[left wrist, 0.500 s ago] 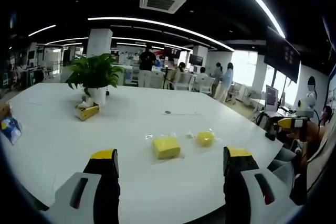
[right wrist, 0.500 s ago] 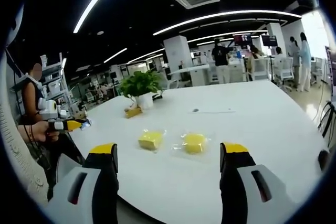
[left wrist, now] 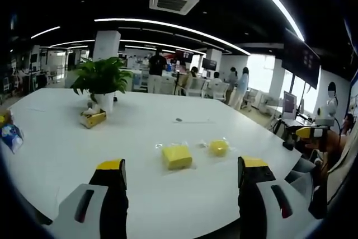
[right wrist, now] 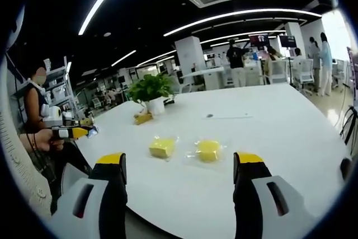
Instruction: Compare the silicone blocks by pressing each to a similar depth, holding the contact briefly, and releasing to observe deformation and rebound differences across the visible hardness samples.
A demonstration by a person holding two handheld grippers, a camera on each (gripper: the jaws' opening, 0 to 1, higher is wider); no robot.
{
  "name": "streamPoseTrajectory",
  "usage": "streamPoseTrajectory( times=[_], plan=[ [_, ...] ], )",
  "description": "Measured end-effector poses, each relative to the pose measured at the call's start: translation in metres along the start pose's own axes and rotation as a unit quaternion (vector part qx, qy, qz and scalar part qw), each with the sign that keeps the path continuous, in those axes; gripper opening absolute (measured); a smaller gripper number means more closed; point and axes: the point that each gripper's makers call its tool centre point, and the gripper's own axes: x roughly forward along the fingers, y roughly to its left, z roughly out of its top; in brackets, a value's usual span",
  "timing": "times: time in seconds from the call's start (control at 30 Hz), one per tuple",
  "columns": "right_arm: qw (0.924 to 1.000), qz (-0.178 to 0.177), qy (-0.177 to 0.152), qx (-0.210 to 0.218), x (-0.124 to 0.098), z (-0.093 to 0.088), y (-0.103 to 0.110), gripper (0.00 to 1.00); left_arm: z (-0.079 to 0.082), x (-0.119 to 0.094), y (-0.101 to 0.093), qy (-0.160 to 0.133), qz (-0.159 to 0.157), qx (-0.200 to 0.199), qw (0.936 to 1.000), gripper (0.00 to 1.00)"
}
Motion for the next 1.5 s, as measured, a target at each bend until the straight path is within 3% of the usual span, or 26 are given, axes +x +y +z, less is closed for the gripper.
streamPoseTrajectory(
  times=[1.5],
  plan=[
    [0.9999,0.007,0.013,-0.004,0.017,0.0,-0.004,0.7,0.008,0.012,-0.001,0.004,-0.009,0.003,0.9999,0.81]
  ],
)
